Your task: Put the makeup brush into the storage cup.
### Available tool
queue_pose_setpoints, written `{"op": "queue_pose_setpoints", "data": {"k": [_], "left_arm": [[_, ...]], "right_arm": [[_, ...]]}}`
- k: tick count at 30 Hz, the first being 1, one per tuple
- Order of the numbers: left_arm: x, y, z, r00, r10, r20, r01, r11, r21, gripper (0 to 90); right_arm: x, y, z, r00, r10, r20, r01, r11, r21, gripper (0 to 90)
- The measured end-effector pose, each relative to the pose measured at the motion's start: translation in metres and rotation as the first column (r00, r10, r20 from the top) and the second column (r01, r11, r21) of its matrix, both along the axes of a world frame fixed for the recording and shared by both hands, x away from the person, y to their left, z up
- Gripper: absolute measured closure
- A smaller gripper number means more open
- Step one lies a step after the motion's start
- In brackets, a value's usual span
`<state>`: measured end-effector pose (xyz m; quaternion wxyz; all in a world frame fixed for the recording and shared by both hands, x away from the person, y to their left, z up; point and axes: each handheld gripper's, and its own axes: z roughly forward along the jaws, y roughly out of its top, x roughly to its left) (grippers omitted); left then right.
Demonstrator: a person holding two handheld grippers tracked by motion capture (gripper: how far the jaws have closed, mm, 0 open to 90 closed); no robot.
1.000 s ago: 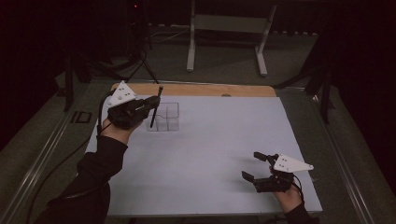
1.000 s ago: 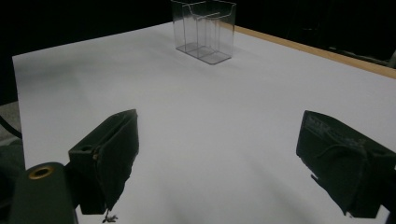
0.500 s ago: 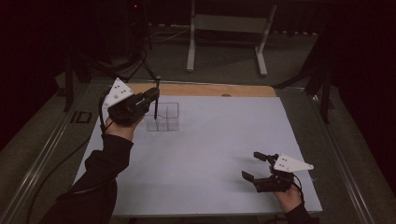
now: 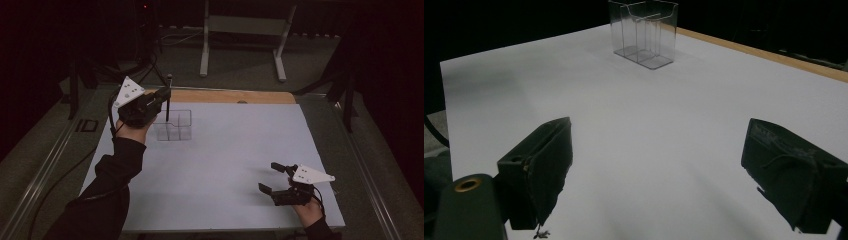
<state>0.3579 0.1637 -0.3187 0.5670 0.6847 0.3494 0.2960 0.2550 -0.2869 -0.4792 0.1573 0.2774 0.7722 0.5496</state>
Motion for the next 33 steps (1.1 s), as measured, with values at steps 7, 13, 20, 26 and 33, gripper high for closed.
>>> {"op": "queue_pose_setpoints", "data": {"k": [7, 13, 20, 26, 33], "left_arm": [[0.012, 0.004, 0.0, 0.9997, 0.018, 0.016, -0.018, 0.9994, -0.03, 85.2], [0.019, 0.005, -0.002, 0.9994, 0.016, 0.031, -0.015, 0.9992, -0.036, 85.2], [0.029, 0.006, -0.008, 0.9986, 0.021, 0.049, -0.018, 0.9984, -0.053, 85.2], [0.041, 0.007, -0.013, 0.9969, 0.038, 0.069, -0.034, 0.9977, -0.059, 85.2], [0.051, 0.008, -0.016, 0.9935, 0.017, 0.112, -0.009, 0.9971, -0.075, 85.2]], "right_arm": [[0.0, 0.001, 0.0, 1.0, 0.004, -0.003, -0.004, 1.0, 0.001, 12.9], [0.0, 0.001, 0.0, 1.0, 0.007, -0.003, -0.007, 1.0, 0.0, 13.0], [0.0, 0.002, -0.001, 0.9999, 0.011, -0.003, -0.011, 0.9999, -0.001, 12.9], [0.0, 0.001, -0.001, 0.9999, 0.013, -0.004, -0.013, 0.9999, 0.002, 13.0], [0.0, 0.001, -0.001, 0.9999, 0.011, -0.005, -0.011, 0.9999, 0.002, 13.0]]}}
